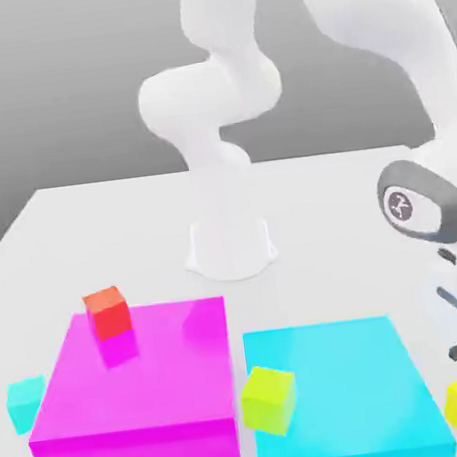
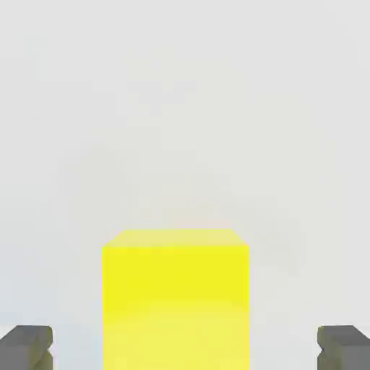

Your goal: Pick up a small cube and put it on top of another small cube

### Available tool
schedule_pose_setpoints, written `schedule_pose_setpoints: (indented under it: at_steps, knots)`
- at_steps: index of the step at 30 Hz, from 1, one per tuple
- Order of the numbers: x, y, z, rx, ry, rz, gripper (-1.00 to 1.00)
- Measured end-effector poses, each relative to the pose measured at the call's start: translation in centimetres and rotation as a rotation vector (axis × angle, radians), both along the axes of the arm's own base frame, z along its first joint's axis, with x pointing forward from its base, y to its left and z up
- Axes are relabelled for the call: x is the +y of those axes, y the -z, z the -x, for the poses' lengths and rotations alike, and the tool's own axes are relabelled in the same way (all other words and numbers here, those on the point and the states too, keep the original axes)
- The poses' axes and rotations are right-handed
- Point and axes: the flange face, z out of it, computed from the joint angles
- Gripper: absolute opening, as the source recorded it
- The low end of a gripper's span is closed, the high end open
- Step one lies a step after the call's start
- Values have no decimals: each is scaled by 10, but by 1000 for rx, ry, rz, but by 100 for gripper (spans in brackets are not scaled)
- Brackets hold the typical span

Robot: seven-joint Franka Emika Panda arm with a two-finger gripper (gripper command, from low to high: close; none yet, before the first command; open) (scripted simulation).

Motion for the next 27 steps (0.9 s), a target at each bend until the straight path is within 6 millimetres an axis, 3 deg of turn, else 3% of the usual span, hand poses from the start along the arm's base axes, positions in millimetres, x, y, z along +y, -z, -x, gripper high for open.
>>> schedule_pose_setpoints:
  at_steps: [7, 12, 13, 16, 19, 23, 27]
  knots:
    - [0, 2, 0, 2, -1, 2, -100]
    - [-2, -59, -4, -6, -4, -3, -100]
    - [-19, -68, -14, -13, 6, -2, -100]
    - [-92, -83, -43, -26, 58, 10, -100]
    - [-167, -94, -57, -32, 111, 21, -100]
    - [-266, -103, -55, -28, 188, 32, -100]
    - [-366, -109, -30, -20, 273, 33, -100]
